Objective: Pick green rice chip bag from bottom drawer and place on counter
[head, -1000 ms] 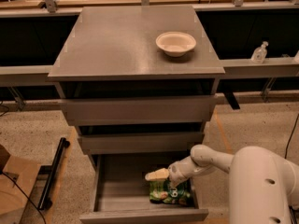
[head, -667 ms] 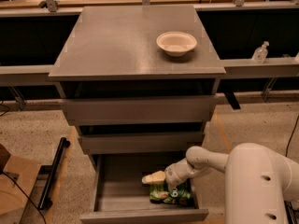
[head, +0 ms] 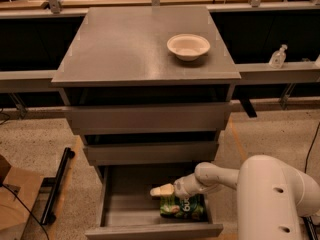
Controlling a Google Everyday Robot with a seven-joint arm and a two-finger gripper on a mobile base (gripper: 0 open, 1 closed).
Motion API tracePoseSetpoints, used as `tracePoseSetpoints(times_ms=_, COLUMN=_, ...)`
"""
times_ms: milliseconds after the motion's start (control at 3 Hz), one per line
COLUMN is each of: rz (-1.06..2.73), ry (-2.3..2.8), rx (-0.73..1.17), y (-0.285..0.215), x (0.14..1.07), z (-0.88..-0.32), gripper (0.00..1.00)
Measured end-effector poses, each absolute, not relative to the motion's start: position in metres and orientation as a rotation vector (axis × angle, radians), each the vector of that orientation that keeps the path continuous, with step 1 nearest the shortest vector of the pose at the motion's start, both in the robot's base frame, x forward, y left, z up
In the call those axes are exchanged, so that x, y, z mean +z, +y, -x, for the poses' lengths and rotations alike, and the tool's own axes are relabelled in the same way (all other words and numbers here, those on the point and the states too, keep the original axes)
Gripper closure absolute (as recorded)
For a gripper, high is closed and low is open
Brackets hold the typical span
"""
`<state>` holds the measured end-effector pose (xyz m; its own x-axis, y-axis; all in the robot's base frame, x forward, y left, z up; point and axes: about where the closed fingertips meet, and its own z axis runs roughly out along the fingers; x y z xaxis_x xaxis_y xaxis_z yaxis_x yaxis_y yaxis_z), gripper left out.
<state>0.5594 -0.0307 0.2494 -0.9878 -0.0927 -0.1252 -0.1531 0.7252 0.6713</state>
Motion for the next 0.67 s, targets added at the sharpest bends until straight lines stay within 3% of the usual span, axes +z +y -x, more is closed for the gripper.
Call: tracePoseSetpoints(times_ms=667, rz=0.251, ry=2.874, rx=0.696, y=-0.035, x=0.207, z=-0.59, gripper=0.0)
